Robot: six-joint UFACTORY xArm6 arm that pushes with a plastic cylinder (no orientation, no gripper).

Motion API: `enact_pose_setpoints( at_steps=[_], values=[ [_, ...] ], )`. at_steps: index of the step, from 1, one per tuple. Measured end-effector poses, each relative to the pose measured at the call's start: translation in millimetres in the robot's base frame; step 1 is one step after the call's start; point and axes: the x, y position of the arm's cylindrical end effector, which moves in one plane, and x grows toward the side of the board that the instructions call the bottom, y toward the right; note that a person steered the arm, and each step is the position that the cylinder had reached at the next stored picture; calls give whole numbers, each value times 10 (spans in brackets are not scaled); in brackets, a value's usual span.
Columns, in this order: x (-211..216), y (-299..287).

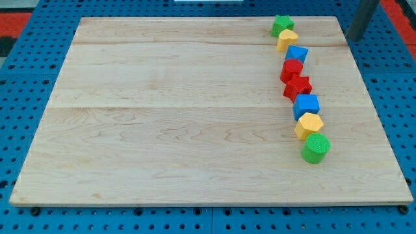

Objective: Separate the yellow heart from the green star

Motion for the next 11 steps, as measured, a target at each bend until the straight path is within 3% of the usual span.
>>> enact_pose_setpoints(
  at_steps=[2,5,6,7,9,10,11],
  values=[
    [157,-826],
    [-453,-2247],
    [-432,-1623],
    [-252,-1696],
    [-353,-602],
    [-829,-578],
    [-819,-1024]
  ],
)
